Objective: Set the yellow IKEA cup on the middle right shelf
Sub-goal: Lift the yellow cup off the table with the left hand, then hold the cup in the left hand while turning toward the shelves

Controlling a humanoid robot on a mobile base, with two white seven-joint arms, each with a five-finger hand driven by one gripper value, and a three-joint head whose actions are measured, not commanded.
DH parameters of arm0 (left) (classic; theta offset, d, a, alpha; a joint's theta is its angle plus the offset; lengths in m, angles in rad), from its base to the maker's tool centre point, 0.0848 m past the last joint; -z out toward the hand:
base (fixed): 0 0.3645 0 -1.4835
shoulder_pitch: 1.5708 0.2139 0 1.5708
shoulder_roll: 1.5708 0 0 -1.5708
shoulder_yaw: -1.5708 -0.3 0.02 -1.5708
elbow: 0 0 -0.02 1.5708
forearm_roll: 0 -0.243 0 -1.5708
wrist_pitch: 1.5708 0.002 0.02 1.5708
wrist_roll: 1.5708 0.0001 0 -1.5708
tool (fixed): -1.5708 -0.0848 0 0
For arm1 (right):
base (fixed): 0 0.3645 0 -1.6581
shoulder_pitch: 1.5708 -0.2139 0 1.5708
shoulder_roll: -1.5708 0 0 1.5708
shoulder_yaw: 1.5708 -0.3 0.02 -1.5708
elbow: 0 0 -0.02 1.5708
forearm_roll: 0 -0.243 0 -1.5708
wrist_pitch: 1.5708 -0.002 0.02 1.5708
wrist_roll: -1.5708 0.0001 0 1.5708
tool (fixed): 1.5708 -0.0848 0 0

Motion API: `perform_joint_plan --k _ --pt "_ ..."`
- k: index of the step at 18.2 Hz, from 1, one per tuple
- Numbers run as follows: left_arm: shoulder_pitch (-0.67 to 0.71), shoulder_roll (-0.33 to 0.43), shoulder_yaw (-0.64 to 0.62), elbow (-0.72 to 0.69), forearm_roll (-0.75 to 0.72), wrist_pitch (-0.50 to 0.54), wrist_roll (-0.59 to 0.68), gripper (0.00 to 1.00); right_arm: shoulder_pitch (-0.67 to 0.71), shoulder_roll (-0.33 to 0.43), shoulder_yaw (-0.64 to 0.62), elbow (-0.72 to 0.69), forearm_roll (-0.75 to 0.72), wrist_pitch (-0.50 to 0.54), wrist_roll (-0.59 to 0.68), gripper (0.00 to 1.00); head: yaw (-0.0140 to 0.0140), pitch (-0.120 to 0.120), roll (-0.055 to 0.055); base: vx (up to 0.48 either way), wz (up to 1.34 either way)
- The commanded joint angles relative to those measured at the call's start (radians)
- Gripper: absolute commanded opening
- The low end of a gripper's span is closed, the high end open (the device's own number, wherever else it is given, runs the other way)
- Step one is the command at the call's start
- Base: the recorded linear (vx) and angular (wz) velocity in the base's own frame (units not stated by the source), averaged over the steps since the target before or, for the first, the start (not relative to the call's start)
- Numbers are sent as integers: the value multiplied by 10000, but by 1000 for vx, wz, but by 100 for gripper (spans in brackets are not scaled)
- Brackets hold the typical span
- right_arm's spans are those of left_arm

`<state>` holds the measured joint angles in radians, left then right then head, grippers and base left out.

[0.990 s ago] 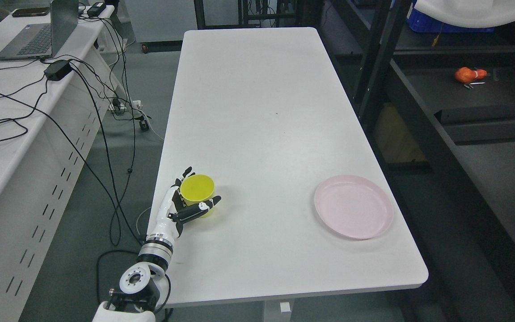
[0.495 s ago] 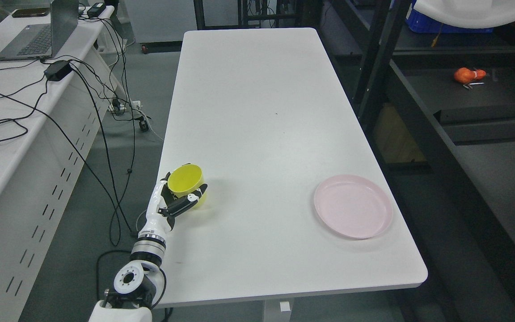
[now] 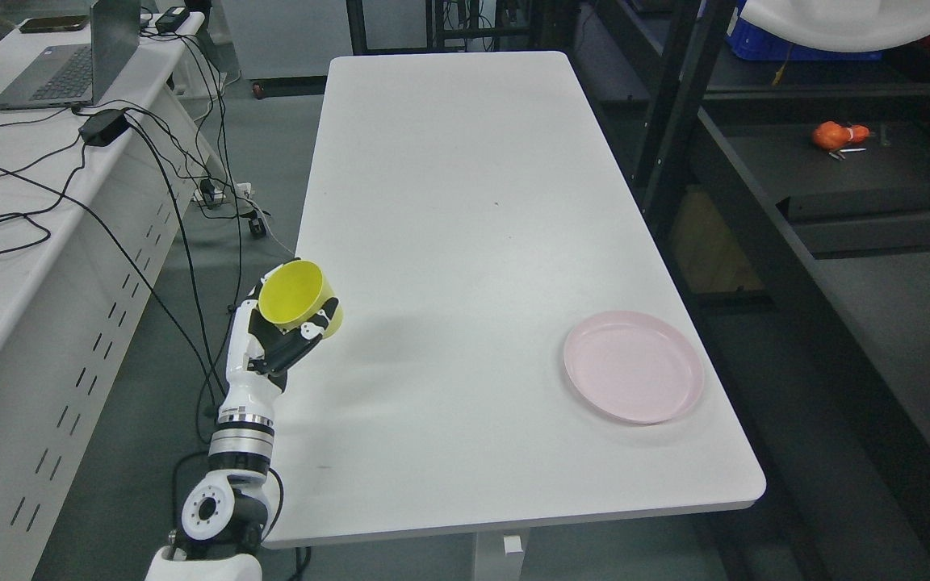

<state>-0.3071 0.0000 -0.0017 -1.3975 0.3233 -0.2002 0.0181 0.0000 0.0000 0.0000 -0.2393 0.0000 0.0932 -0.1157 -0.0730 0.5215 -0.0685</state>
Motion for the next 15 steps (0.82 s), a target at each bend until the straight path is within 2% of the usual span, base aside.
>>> perform_joint_plan --k 1,15 --pt "110 175 446 -1763 203 -68 -28 1 138 -175 169 0 -245 4 -8 99 0 0 0 -55 -9" --pt "233 175 323 -2055 203 -161 -28 1 138 -175 169 0 -245 4 -8 99 0 0 0 -115 -11"
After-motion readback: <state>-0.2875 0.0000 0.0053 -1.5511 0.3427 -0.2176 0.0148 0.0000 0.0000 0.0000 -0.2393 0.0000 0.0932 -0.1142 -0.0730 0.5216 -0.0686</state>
